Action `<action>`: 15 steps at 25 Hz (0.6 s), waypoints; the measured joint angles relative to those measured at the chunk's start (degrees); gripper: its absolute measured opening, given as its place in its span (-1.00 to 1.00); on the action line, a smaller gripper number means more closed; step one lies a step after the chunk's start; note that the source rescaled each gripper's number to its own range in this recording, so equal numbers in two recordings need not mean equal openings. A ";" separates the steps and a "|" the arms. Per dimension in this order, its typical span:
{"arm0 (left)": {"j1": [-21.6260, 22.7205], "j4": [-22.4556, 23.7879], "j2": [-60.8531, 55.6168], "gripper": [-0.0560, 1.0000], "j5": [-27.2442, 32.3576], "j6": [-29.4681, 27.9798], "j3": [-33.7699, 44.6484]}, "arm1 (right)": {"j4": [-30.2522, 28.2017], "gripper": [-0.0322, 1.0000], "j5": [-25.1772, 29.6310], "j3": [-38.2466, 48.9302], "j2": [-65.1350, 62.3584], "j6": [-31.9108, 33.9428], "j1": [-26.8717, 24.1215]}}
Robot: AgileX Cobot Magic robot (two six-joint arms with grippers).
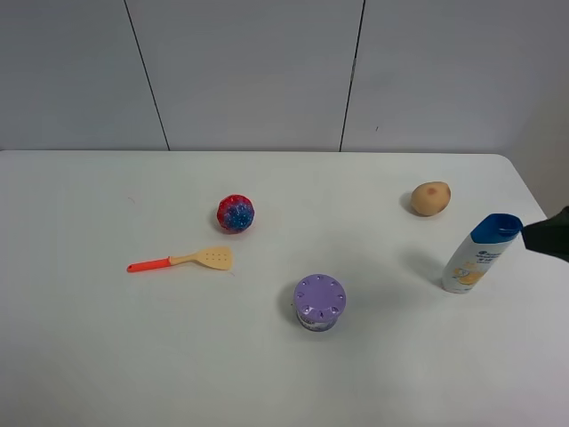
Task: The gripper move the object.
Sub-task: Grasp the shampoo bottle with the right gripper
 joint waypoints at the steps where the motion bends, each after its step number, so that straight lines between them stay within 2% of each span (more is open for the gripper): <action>1: 0.00 0.00 0.00 1.00 0.00 0.00 0.00 | 0.14 0.64 0.06 -1.50 1.41 -2.06 0.00; 7: 0.00 0.00 0.00 1.00 0.00 0.00 0.00 | -1.03 0.29 3.37 -4.73 10.63 -12.22 0.36; 13: 0.00 0.00 0.00 1.00 0.00 0.00 0.00 | -2.63 0.26 3.78 -4.73 20.18 -15.94 0.36; 15: 0.00 0.00 0.00 1.00 0.00 0.00 0.00 | -2.80 0.32 2.56 -4.73 21.99 -16.00 0.55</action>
